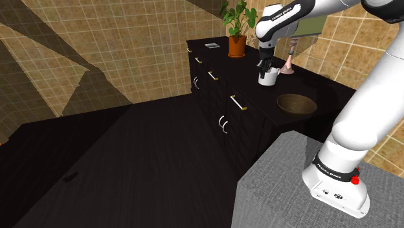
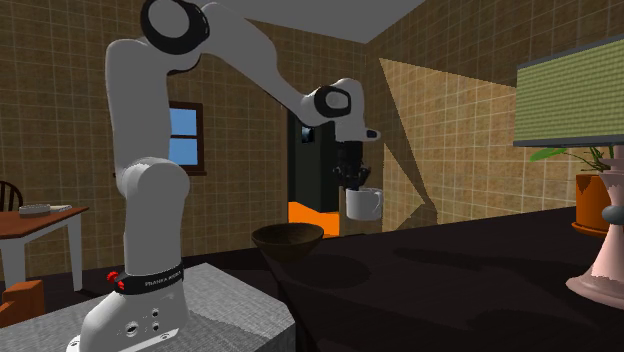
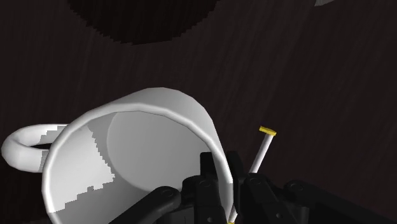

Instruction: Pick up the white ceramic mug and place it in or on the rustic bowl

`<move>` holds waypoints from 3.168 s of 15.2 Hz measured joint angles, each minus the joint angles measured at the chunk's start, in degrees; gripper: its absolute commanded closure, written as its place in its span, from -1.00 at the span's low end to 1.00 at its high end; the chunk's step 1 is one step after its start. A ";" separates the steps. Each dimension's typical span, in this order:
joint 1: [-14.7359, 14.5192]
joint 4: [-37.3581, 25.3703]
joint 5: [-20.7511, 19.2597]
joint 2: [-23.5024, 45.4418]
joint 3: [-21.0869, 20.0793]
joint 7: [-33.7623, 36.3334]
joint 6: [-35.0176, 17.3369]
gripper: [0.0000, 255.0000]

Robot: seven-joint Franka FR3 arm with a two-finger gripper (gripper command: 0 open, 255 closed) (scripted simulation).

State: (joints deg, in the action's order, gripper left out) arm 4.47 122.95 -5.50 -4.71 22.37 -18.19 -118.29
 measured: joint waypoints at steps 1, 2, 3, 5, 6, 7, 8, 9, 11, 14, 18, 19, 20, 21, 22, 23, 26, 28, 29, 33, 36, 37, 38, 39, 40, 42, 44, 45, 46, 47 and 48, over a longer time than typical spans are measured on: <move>0.00 -0.74 0.00 -0.14 -0.01 -0.05 0.86 1.00; -0.02 -1.41 -0.07 -0.42 -0.06 -0.02 1.79 1.00; -0.07 -1.82 -0.12 -0.63 -0.14 0.09 2.42 1.00; -0.11 -2.88 -0.26 -1.17 -0.24 0.17 3.99 1.00; -0.12 -3.46 -0.30 -1.34 -0.27 0.15 4.74 1.00; -0.13 -3.95 -0.36 -1.58 -0.31 0.17 5.46 1.00; -0.11 -4.45 -0.42 -1.80 -0.32 0.12 6.16 1.00; -0.15 -4.81 -0.51 -2.13 -0.40 0.24 6.84 1.00; -0.11 -6.21 -0.54 -2.35 -0.38 0.04 8.42 1.00; 0.14 -2.00 -2.39 -7.48 -0.89 1.13 9.18 1.00; 1.08 6.26 -5.30 -16.93 -2.28 3.28 10.18 1.00; 1.48 8.62 -6.06 -19.92 -2.83 3.89 10.85 1.00; 1.98 10.14 -6.70 -22.48 -3.05 3.95 11.80 1.00; 2.47 11.83 -7.25 -24.88 -3.30 4.09 12.52 1.00; 2.80 13.27 -7.60 -26.86 -3.64 4.36 13.07 1.00; 3.31 15.28 -8.11 -29.37 -3.95 4.54 13.61 1.00; 4.56 19.62 -8.84 -37.06 -5.63 5.42 17.09 1.00; 5.80 21.74 -9.54 -42.25 -6.01 4.85 20.12 1.00; 6.44 23.72 -9.75 -45.43 -6.45 4.88 21.39 1.00; 7.13 27.50 -10.28 -48.25 -6.48 5.14 20.56 1.00; 7.34 29.64 -10.71 -48.53 -6.11 5.34 18.73 1.00; 7.48 30.51 -10.98 -48.60 -5.84 5.33 17.93 1.00; 7.56 31.02 -11.22 -48.31 -5.54 5.28 17.11 1.00; 7.65 31.89 -11.40 -48.43 -5.41 5.39 16.38 1.00; 7.75 32.63 -11.62 -48.40 -5.19 5.42 15.61 1.00; 7.84 34.09 -11.90 -48.28 -4.96 5.69 14.06 1.00; 8.15 35.49 -12.44 -48.30 -4.46 5.64 12.66 1.00; 8.16 36.34 -12.65 -47.91 -4.25 5.84 11.47 1.00; 8.20 36.92 -12.86 -47.56 -4.02 5.91 10.54 1.00; 8.29 37.35 -13.00 -47.61 -3.91 5.92 10.16 1.00; 8.32 37.59 -13.08 -47.53 -3.84 5.95 9.83 1.00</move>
State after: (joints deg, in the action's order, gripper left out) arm 12.79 160.54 -18.58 -52.24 18.54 -12.24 -108.46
